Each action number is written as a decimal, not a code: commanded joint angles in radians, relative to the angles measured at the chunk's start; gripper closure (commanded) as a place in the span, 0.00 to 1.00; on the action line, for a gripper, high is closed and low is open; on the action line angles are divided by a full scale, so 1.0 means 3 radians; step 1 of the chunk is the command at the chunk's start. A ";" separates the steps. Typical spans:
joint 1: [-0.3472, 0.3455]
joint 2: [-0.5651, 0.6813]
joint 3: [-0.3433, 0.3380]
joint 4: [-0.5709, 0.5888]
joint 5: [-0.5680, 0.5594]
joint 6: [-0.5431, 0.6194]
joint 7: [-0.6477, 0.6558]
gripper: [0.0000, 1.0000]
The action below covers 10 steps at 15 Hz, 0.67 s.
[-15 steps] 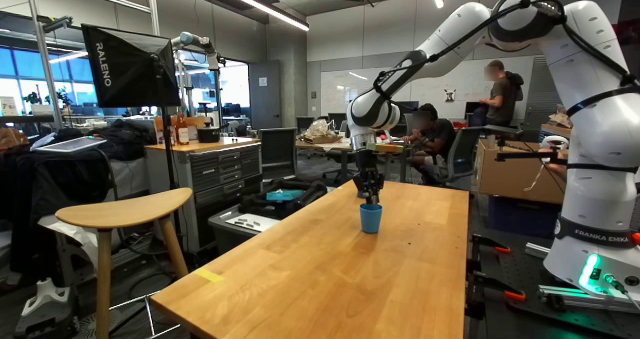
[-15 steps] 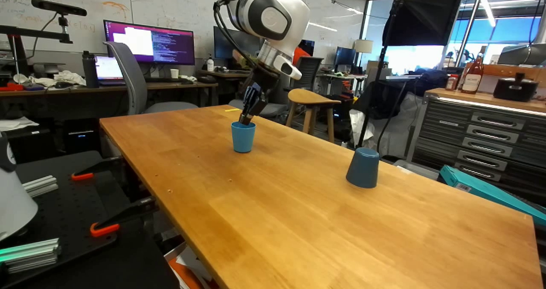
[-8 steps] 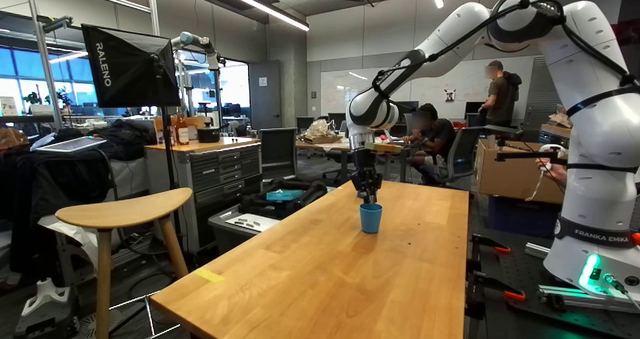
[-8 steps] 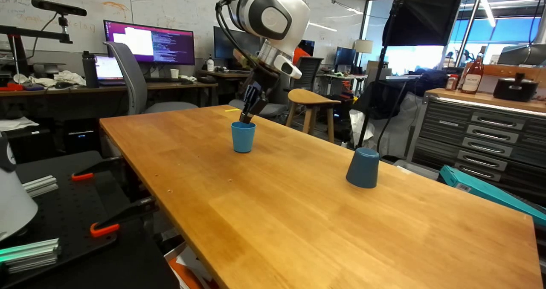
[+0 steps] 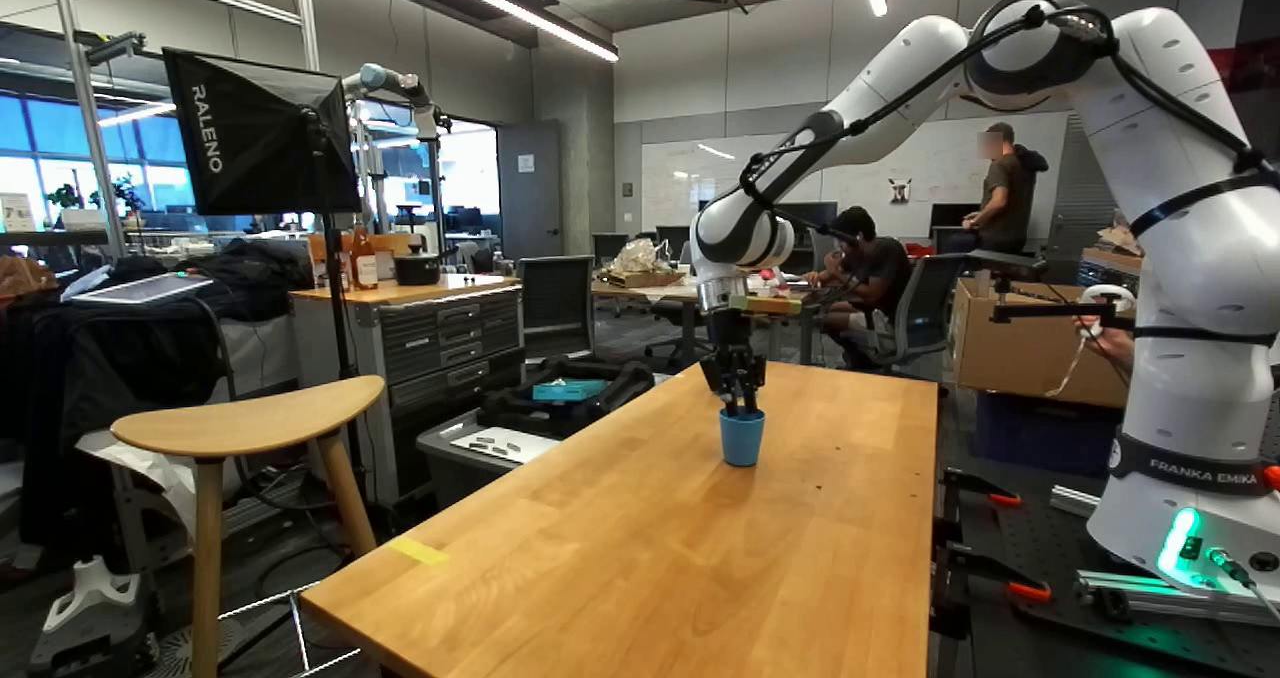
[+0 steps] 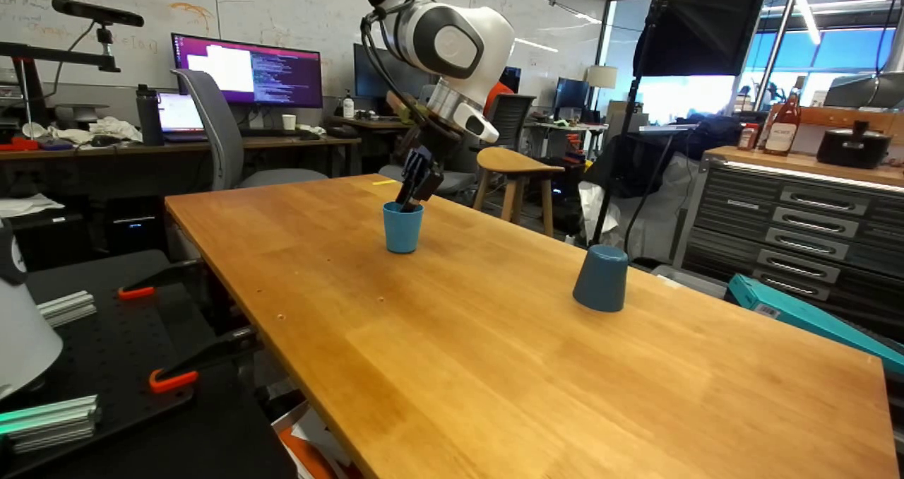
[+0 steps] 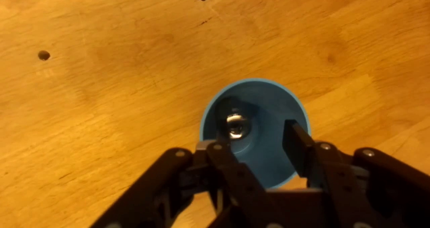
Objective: Put the silver stem cap in the light blue cup
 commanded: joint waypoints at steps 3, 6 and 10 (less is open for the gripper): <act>-0.0015 -0.0053 -0.0009 0.0073 0.0022 0.0014 -0.0111 1.00; 0.0007 -0.0204 -0.0036 0.0062 -0.0119 0.0053 -0.0195 1.00; 0.0035 -0.0551 -0.0060 -0.0022 -0.0484 0.0204 -0.0342 0.99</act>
